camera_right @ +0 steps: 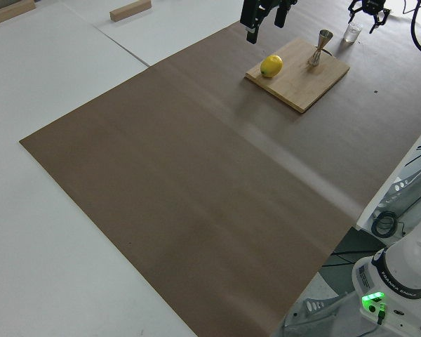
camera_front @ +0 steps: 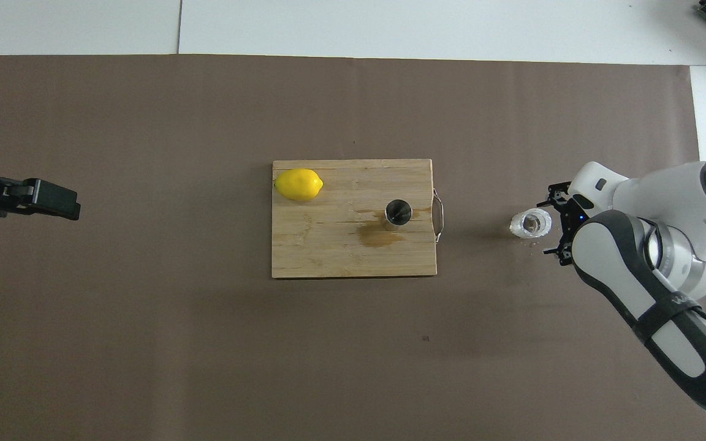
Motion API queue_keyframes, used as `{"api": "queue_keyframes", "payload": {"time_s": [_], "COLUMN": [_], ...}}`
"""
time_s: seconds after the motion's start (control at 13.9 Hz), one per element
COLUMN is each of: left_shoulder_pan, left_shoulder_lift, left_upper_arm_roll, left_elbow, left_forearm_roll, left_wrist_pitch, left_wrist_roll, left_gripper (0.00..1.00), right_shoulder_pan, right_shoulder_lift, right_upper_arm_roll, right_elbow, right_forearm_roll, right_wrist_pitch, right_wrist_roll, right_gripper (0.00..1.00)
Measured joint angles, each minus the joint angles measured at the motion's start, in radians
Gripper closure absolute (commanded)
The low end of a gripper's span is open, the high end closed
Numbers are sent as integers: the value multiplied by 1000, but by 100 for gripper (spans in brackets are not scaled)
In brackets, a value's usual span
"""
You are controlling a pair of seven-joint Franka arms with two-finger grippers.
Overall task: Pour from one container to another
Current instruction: 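Lower the right gripper around the clear glass and close it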
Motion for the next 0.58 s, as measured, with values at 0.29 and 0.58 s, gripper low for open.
{"api": "queue_keyframes", "payload": {"time_s": [0.29, 0.58], "left_shoulder_pan": [0, 0], "left_shoulder_lift": [0, 0], "left_upper_arm_roll": [0, 0], "left_elbow": [0, 0], "left_forearm_roll": [0, 0], "left_wrist_pitch": [0, 0], "left_wrist_roll": [0, 0], "left_gripper": [0, 0], "right_shoulder_pan": [0, -4], "right_shoulder_lift": [56, 76], "right_upper_arm_roll": [-1, -1], "right_elbow": [-6, -4], "right_forearm_roll": [135, 182], "right_wrist_pitch": [46, 58], "right_wrist_roll": [-152, -189], "right_gripper": [0, 21]}}
